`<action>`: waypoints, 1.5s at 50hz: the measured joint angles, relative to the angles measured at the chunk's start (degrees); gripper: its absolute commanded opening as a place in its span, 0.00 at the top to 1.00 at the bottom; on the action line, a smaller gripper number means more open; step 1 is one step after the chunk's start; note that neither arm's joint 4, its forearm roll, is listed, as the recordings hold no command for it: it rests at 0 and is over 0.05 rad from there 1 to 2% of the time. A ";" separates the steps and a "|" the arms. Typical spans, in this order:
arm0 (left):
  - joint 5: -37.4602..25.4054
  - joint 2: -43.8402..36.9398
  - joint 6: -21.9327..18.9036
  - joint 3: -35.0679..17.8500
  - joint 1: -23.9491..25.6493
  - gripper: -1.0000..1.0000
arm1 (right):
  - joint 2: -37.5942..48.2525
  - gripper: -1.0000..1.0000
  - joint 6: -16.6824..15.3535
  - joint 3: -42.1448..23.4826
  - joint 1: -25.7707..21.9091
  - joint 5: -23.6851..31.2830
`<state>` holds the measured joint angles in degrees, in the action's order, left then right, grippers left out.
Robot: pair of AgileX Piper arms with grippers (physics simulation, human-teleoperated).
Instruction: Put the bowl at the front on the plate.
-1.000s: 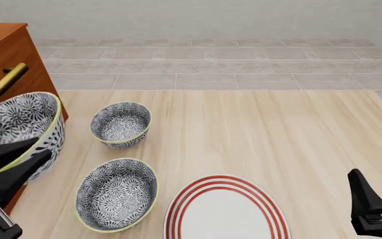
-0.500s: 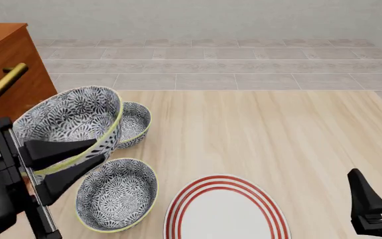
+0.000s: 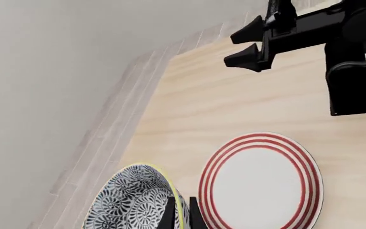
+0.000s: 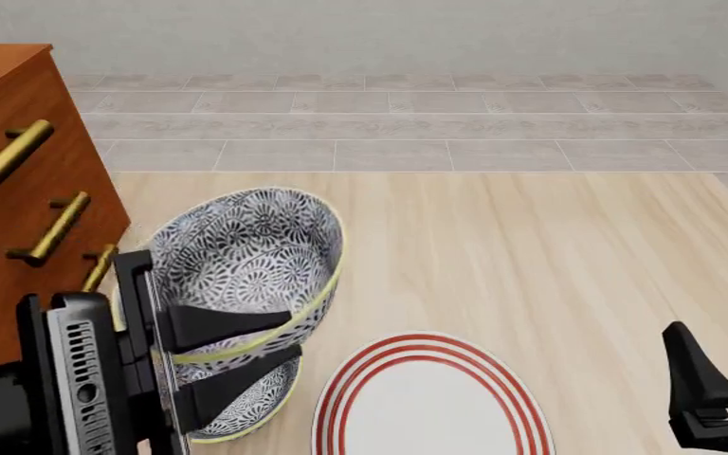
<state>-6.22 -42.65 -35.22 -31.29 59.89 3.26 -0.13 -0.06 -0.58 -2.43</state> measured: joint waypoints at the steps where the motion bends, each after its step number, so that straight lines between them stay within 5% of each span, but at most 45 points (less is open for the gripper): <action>1: 0.41 -0.42 -0.06 0.08 0.48 1.00 | 0.01 0.00 -0.01 0.00 -0.01 -0.01; 29: 13.13 -13.98 -3.10 0.84 11.91 1.00 | -0.19 0.00 0.04 0.02 0.03 0.21; 75: 25.09 -25.26 -1.14 1.30 16.57 1.00 | -1.25 0.00 0.15 0.03 0.22 1.03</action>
<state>18.86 -67.91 -36.35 -29.99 76.45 2.01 0.02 -0.03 -0.36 -1.40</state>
